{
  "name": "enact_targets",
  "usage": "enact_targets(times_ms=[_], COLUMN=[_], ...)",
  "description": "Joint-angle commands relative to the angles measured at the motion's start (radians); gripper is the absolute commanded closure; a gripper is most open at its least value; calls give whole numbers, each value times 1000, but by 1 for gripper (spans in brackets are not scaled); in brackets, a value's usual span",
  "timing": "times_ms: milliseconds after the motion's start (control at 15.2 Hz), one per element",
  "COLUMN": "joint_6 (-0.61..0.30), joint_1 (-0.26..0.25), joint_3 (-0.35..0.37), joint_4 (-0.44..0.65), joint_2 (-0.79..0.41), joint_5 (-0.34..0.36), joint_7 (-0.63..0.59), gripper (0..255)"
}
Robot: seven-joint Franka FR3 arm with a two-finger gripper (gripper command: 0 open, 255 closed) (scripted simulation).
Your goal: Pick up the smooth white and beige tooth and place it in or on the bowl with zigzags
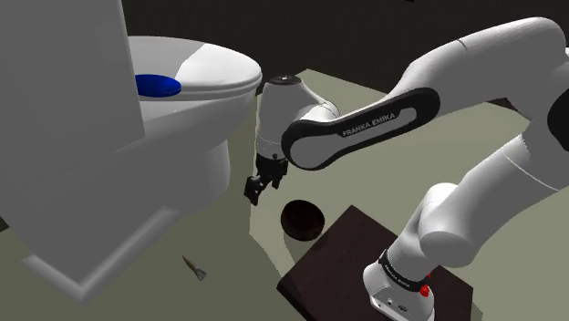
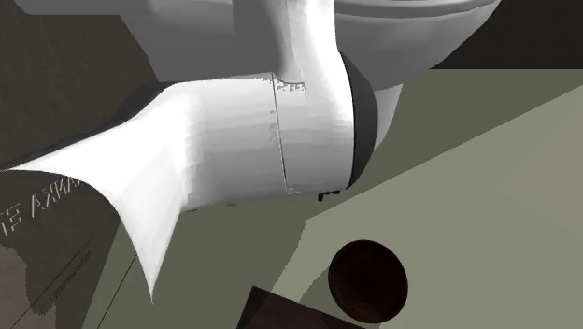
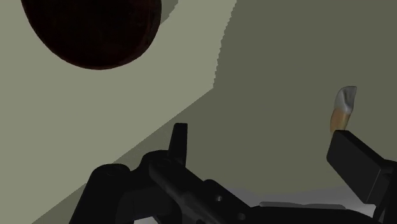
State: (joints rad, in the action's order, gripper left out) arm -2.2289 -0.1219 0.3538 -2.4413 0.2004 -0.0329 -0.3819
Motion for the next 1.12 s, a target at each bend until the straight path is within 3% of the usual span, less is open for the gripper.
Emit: enact_targets(times_ms=[0, 462, 1056], joint_6=[-54, -173, -233], joint_1=[-5, -48, -190], joint_3=[27, 68, 18], joint_4=[21, 147, 397], joint_2=[-79, -355, -703], joint_5=[25, 171, 347], joint_7=[-44, -213, -384], gripper=[0, 0, 0])
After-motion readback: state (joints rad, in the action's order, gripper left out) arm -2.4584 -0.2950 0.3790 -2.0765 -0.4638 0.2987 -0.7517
